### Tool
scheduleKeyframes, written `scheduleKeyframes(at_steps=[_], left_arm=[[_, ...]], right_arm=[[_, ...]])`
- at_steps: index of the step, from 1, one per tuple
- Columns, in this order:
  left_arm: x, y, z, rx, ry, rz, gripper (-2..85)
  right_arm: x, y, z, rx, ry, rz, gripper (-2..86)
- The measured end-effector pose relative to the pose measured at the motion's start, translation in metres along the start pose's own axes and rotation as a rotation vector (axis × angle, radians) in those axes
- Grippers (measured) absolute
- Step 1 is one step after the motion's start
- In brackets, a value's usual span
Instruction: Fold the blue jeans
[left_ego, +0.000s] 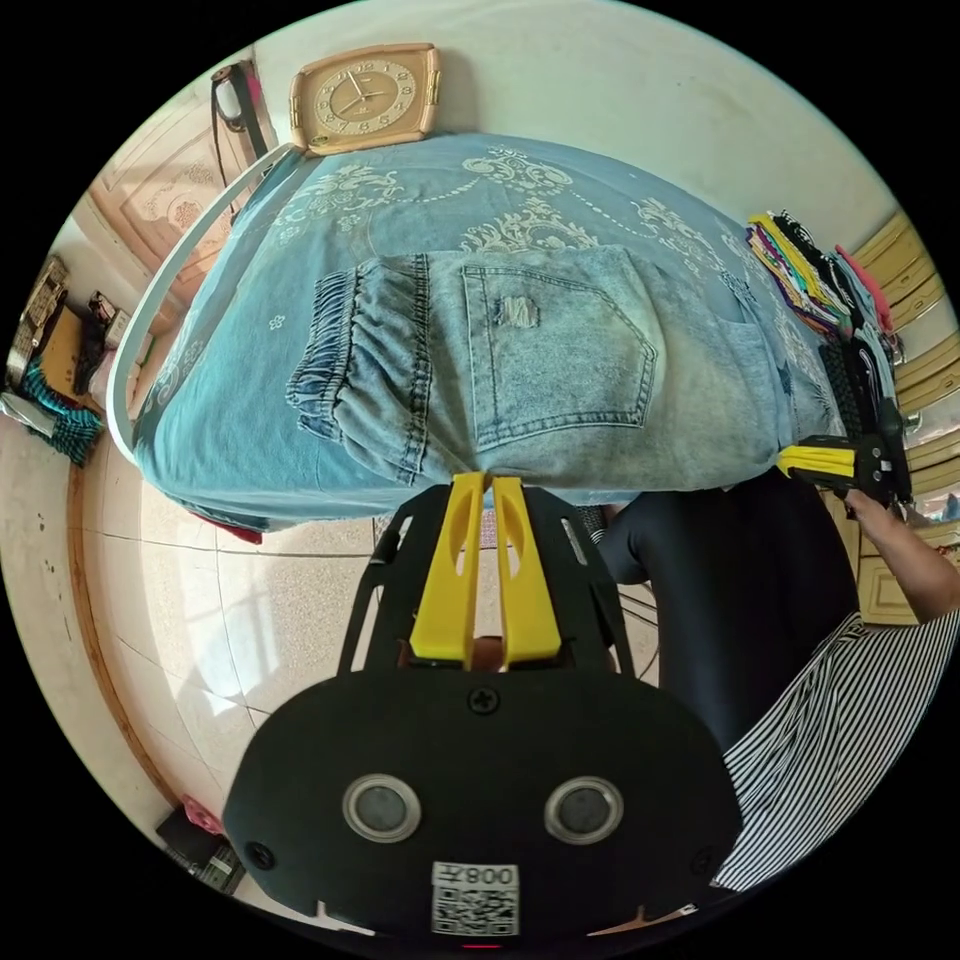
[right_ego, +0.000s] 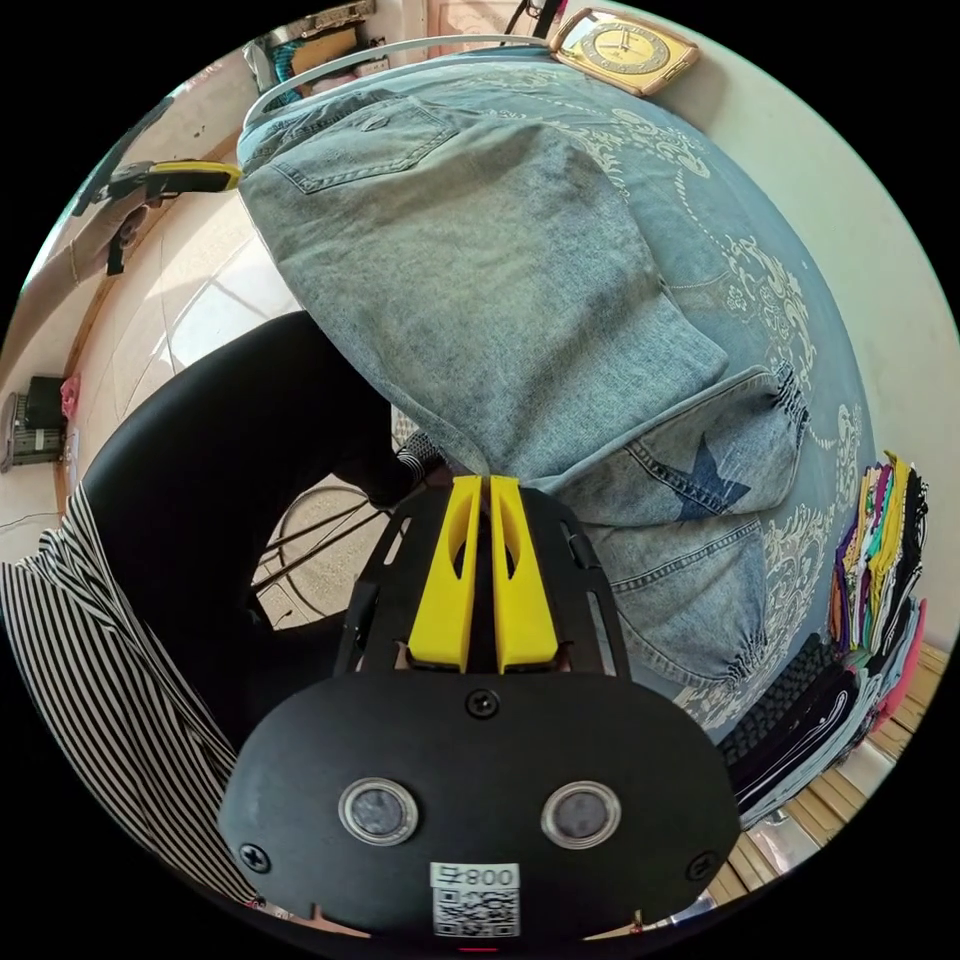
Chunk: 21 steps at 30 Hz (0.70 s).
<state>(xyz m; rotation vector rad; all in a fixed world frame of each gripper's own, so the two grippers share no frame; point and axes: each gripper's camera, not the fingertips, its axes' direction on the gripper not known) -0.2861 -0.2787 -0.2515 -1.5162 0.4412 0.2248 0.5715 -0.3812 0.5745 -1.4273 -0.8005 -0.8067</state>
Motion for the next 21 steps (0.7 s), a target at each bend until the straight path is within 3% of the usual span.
scheduleKeyframes(at_steps=[4,11,21], left_arm=[[-0.024,0.013,0.012,0.012,0.03,-0.03,1.1],[-0.061,0.05,0.044,0.103,0.237,-0.138,2.6],[0.025,-0.029,0.159,0.047,0.563,0.158,5.7]], right_arm=[[0.024,0.004,0.015,0.003,-0.028,0.033,2.3],[0.075,0.018,0.029,0.044,-0.133,0.103,3.0],[0.208,0.1,0.027,0.343,-0.681,0.406,3.7]])
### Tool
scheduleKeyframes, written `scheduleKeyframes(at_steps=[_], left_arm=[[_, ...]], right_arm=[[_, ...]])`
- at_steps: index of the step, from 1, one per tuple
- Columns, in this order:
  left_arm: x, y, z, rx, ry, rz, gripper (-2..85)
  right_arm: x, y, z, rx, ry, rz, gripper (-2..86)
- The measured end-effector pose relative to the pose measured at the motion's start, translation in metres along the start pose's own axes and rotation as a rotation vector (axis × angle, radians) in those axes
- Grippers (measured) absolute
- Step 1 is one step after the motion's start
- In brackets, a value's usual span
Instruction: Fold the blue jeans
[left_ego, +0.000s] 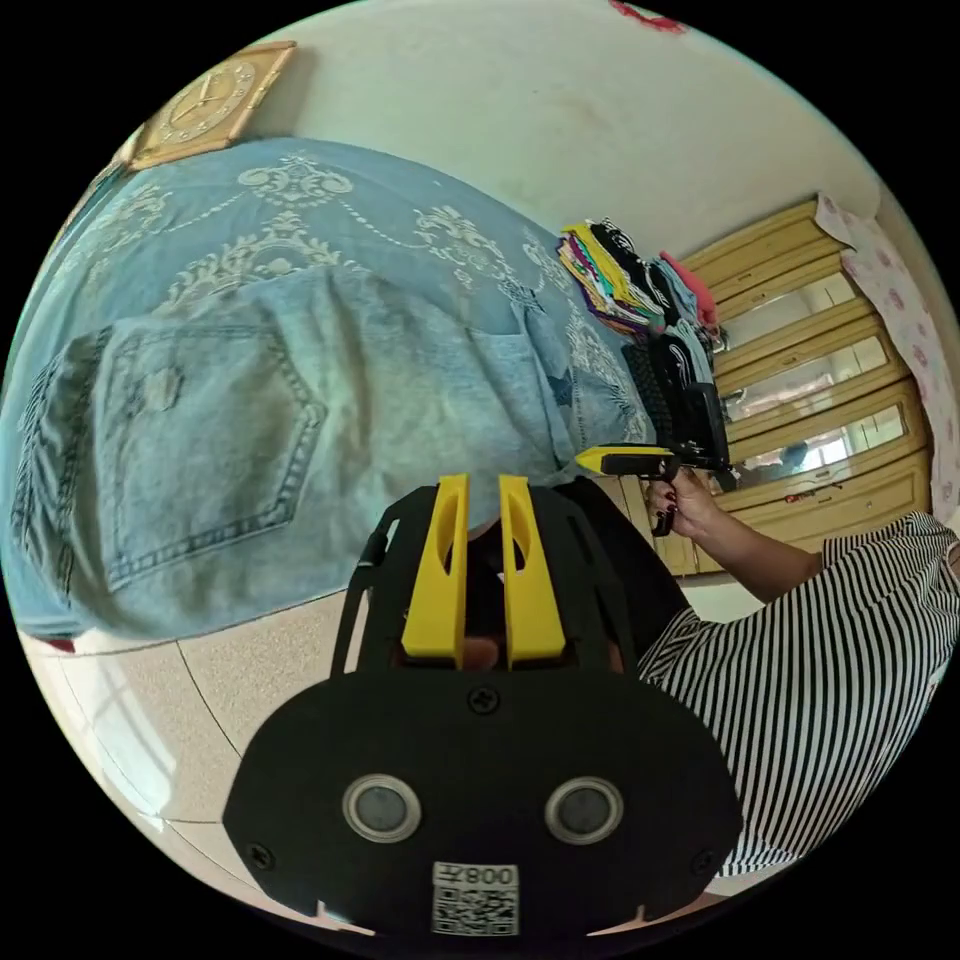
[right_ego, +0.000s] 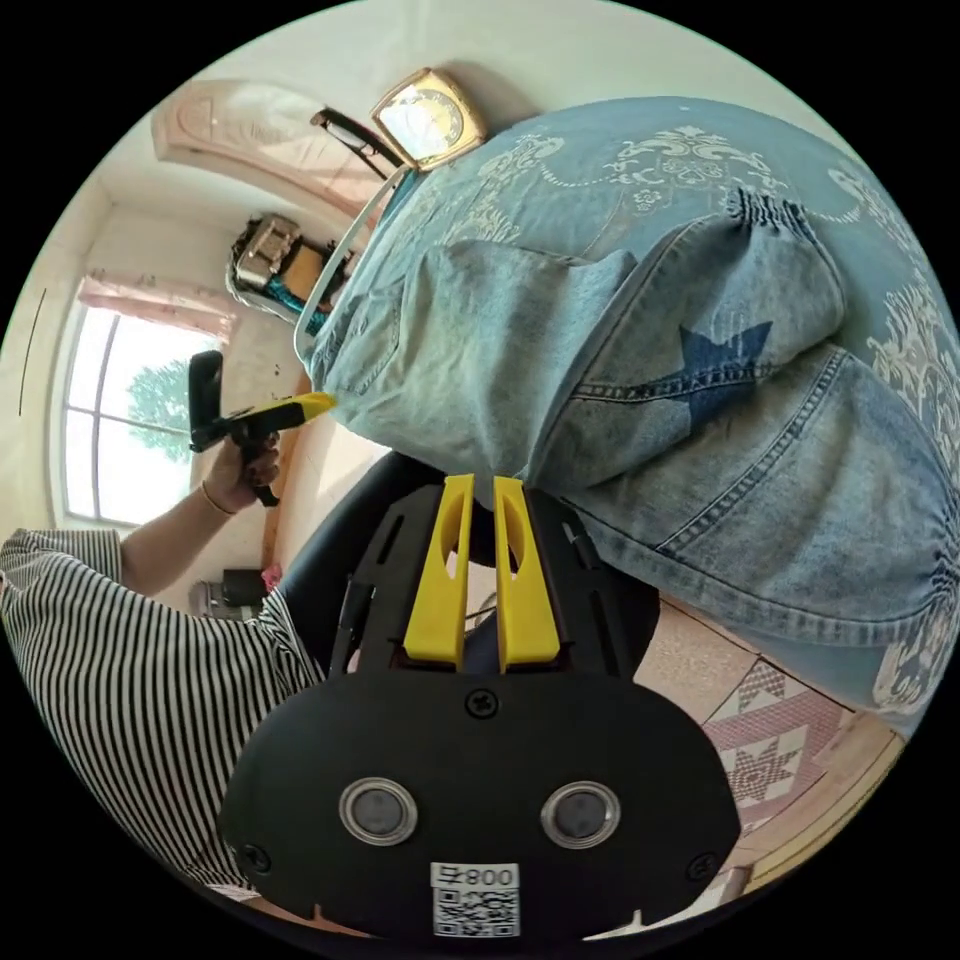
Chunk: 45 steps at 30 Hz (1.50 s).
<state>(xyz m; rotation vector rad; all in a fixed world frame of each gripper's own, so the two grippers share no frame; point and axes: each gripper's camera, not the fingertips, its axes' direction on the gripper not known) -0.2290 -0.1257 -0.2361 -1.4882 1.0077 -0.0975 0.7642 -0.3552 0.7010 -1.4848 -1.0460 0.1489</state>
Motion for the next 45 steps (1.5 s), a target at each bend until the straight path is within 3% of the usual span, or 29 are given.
scheduleKeyframes(at_steps=[5,15,25,38,45], left_arm=[[-0.001,-0.069,0.089,-0.056,0.097,0.131,6.3],[-0.054,-0.143,0.22,-0.149,0.039,0.144,7.5],[-0.124,-0.14,0.323,-0.196,0.006,0.113,7.8],[-0.193,-0.122,0.431,-0.232,-0.072,0.151,6.4],[-0.218,-0.103,0.463,-0.195,-0.074,0.153,2.9]], right_arm=[[0.06,0.007,-0.054,0.162,-0.11,0.149,3.5],[0.138,-0.068,-0.111,0.255,-0.01,0.214,7.5],[0.173,-0.173,-0.129,0.164,0.309,0.211,8.4],[0.21,-0.192,-0.107,-0.019,0.529,0.199,6.4],[0.247,-0.148,-0.155,0.134,0.28,0.246,3.3]])
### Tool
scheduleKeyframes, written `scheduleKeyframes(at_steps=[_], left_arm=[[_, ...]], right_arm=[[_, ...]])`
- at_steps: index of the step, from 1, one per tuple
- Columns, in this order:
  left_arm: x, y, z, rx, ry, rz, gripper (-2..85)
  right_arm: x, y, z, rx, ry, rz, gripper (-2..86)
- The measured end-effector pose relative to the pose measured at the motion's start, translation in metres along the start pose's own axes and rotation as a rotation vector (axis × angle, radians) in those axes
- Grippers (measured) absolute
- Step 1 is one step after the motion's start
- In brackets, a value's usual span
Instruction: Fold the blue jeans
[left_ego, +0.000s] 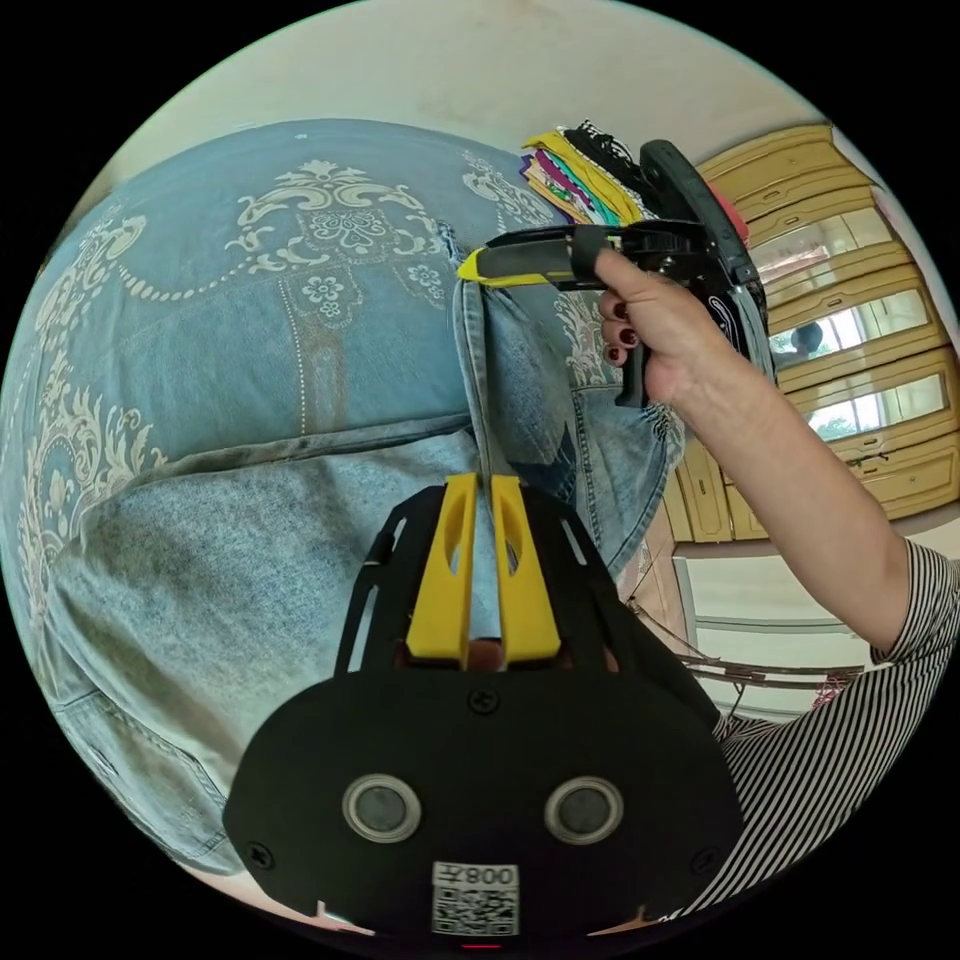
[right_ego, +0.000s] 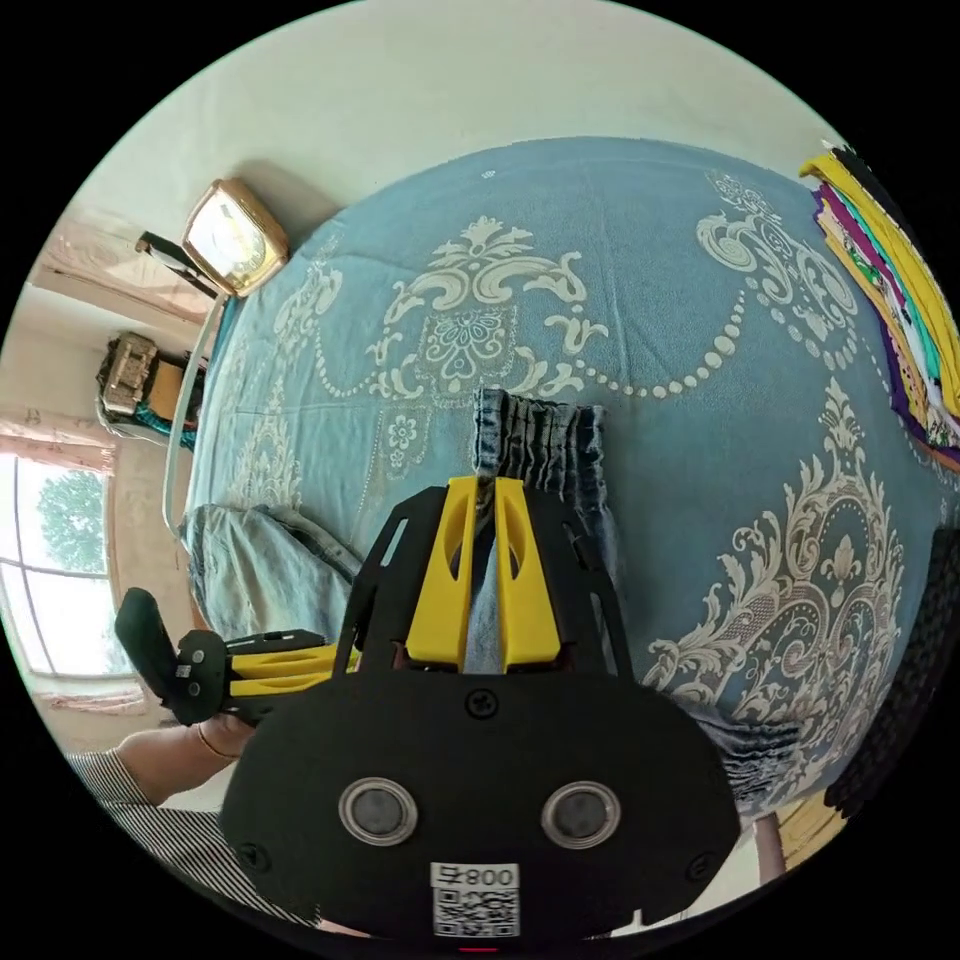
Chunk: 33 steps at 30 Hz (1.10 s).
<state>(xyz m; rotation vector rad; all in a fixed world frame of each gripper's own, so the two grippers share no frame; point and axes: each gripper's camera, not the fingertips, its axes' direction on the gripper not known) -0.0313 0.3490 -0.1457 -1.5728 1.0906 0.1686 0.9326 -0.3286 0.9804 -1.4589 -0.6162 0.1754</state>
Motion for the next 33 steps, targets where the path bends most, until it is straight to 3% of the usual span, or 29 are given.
scheduleKeyframes(at_steps=[7,13,21,26,33], left_arm=[[-0.005,0.021,0.025,0.111,0.082,0.032,1.0],[0.021,0.032,0.062,0.126,0.169,0.163,0.6],[0.057,0.038,0.171,-0.04,0.198,0.263,0.5],[0.071,0.037,0.255,-0.194,0.167,0.293,0.9],[0.066,0.029,0.297,-0.204,0.193,0.319,2.9]], right_arm=[[0.083,0.071,-0.085,0.28,-0.417,0.044,2.6],[0.16,0.163,-0.132,0.484,-0.641,0.093,2.6],[0.266,0.281,-0.122,0.61,-0.738,0.341,2.6],[0.316,0.327,-0.097,0.59,-0.714,0.504,2.7],[0.361,0.371,-0.071,0.552,-0.743,0.638,3.2]])
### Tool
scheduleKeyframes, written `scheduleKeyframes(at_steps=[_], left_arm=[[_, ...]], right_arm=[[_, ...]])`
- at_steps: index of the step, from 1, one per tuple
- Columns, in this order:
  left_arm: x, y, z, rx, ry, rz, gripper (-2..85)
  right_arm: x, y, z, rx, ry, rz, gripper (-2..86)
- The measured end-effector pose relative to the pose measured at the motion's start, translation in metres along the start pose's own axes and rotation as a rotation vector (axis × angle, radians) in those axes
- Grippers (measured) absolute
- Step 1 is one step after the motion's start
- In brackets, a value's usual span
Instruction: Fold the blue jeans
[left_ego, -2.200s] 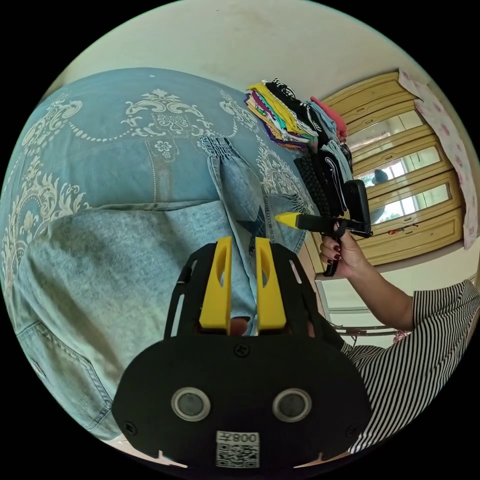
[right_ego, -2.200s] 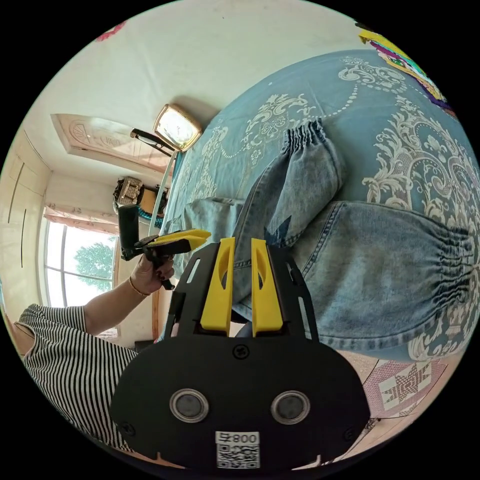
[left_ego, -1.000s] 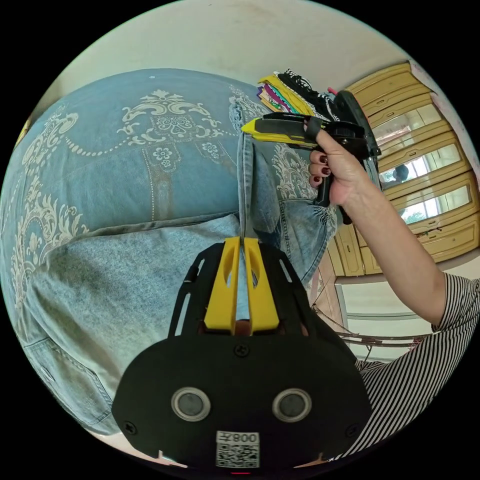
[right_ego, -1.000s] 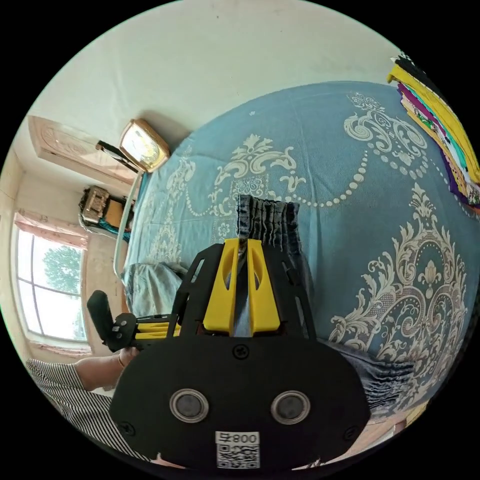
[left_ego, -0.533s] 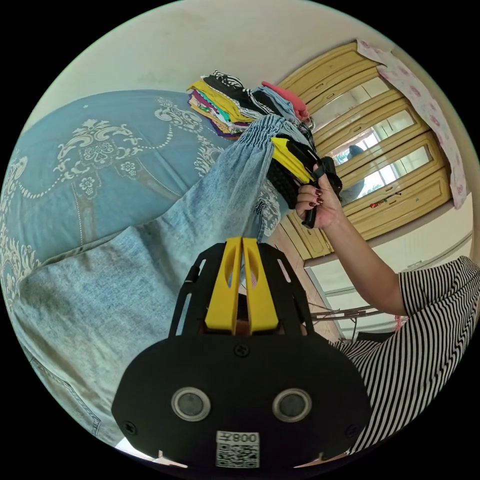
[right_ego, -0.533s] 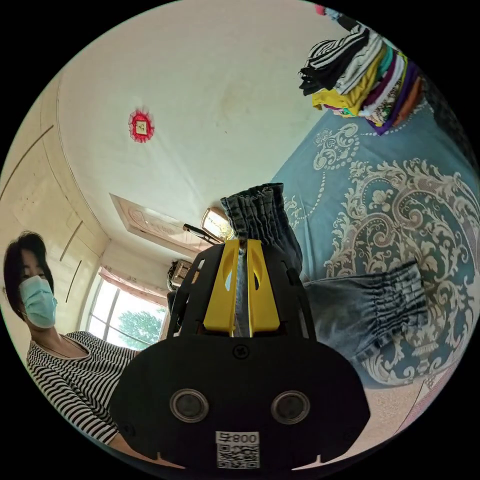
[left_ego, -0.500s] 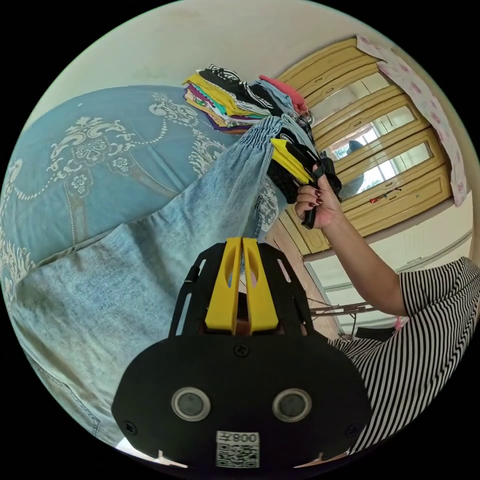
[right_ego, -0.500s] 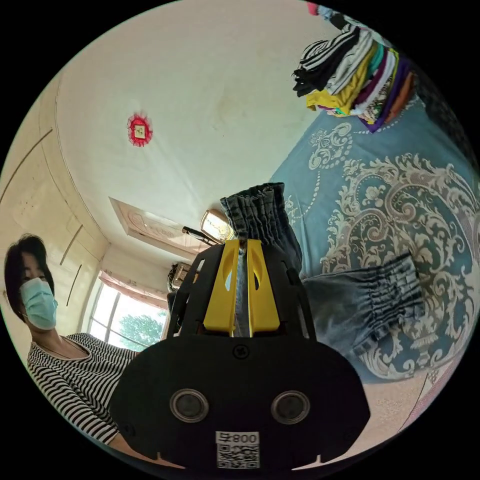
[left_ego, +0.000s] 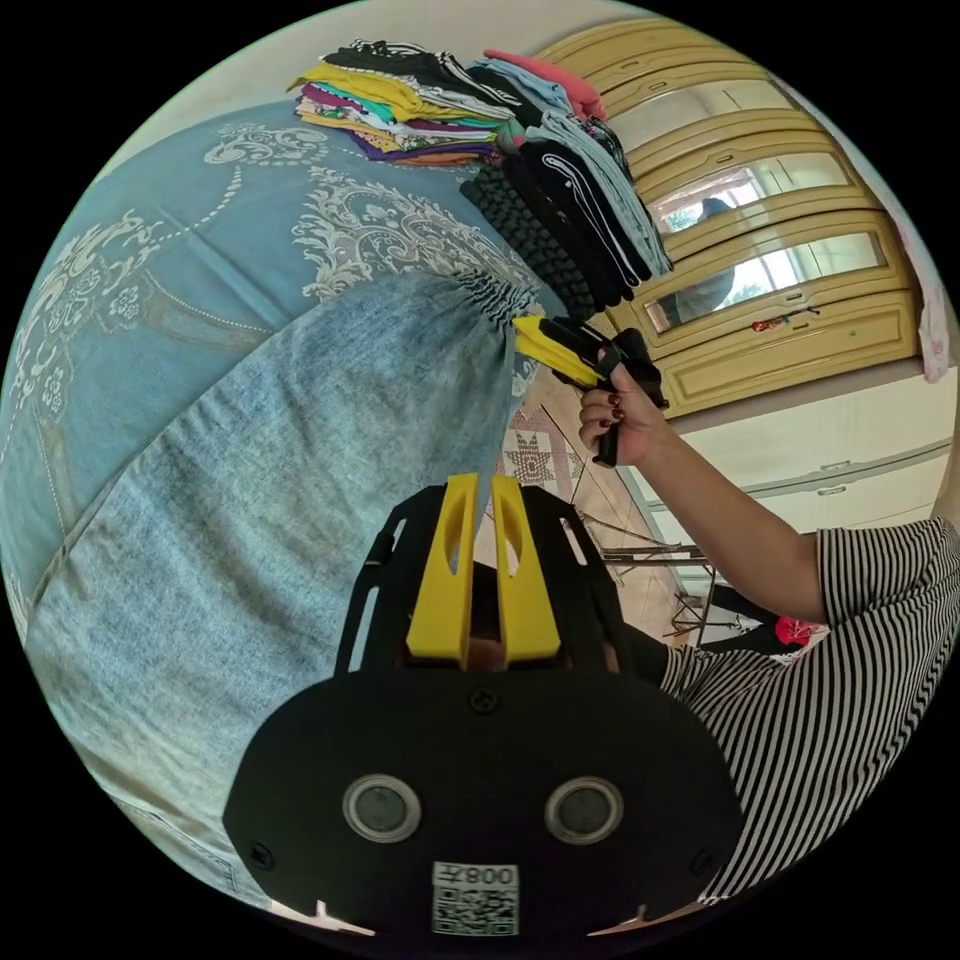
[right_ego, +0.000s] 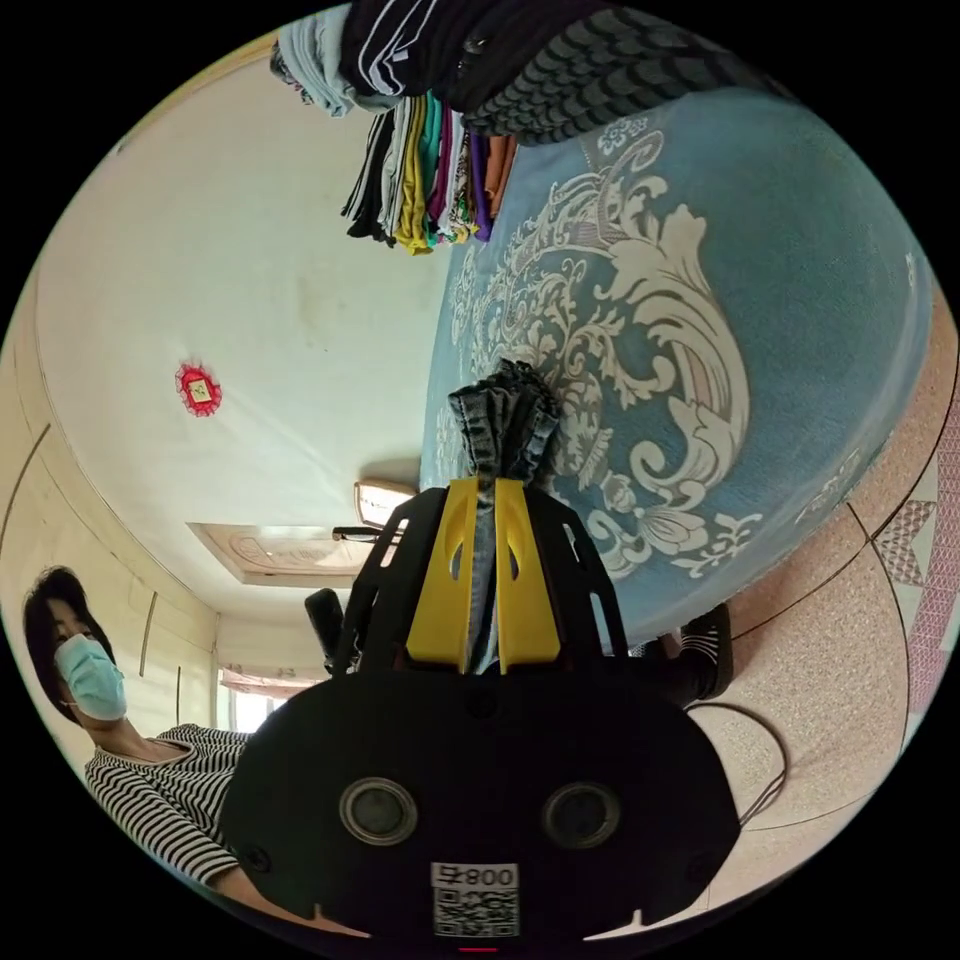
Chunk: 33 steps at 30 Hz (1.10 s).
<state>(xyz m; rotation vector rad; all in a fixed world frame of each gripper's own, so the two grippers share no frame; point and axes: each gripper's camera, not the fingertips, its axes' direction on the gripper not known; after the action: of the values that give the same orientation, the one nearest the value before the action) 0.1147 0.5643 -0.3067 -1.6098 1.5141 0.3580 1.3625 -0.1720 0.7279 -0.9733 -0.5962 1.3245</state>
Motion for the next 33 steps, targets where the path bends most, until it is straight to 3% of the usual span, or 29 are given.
scheduleKeyframes(at_steps=[6,11,19,28,33], left_arm=[[-0.033,-0.038,0.004,0.058,-0.067,-0.004,6.5],[-0.054,-0.093,0.037,-0.043,-0.229,0.035,7.6],[-0.066,-0.135,0.101,-0.203,-0.389,0.087,3.2],[-0.052,-0.153,0.075,-0.059,-0.341,0.11,1.0],[-0.047,-0.166,0.096,-0.165,-0.353,0.133,4.1]], right_arm=[[0.023,0.004,-0.011,0.032,-0.076,0.02,4.8],[0.02,0.016,-0.023,0.12,-0.114,-0.017,8.0],[-0.007,0.024,0.015,-0.047,0.242,-0.093,7.3],[-0.023,0.026,0.039,-0.087,0.315,-0.145,2.0],[-0.012,0.03,0.049,-0.088,0.304,-0.099,1.7]])
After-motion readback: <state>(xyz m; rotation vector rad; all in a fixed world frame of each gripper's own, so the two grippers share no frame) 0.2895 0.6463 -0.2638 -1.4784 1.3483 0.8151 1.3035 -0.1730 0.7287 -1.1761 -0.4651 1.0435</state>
